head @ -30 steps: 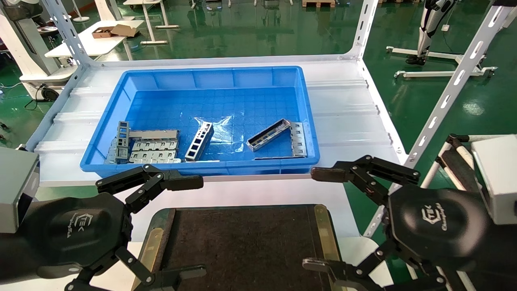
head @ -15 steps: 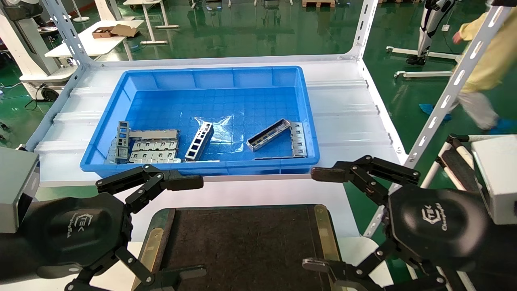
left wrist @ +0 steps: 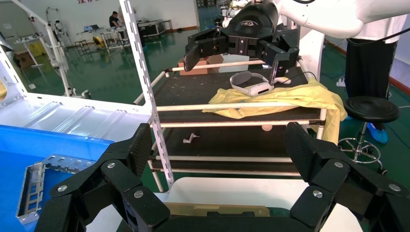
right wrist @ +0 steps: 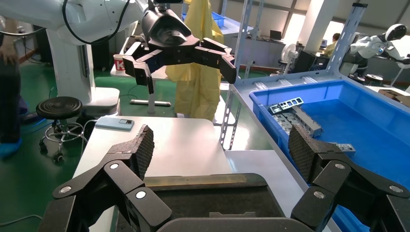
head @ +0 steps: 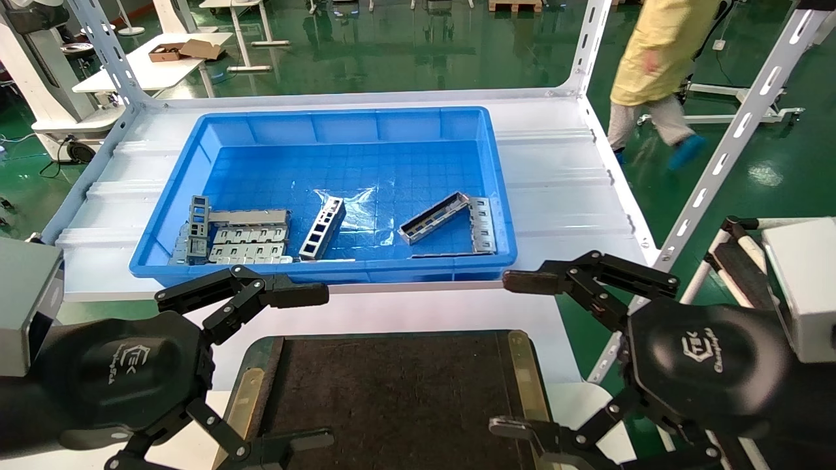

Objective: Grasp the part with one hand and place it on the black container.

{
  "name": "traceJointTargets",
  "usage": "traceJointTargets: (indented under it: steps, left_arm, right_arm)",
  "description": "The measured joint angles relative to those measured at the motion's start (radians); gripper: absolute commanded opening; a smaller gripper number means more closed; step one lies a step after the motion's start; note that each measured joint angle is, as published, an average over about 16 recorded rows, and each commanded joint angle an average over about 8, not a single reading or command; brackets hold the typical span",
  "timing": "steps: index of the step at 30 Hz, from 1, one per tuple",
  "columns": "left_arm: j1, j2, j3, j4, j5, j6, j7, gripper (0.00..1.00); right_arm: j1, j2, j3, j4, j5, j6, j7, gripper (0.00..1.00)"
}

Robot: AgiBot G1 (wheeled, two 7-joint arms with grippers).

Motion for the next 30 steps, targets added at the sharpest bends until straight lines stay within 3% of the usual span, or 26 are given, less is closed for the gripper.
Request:
traceJointTargets:
  steps: [15, 30]
  left_arm:
    - [-0.027, 0.028, 0.025, -0.013, 0.056, -0.086, -0.054, 1.00]
    - [-0.148, 0.187, 0.127, 0.033, 0.298, -0.304, -0.102, 1.00]
  right_arm:
    - [0.000, 0.000, 0.000, 0.000, 0.000, 0.000, 0.000, 1.00]
    - [0.000, 0.000, 0.000, 0.000, 0.000, 0.000, 0.000, 1.00]
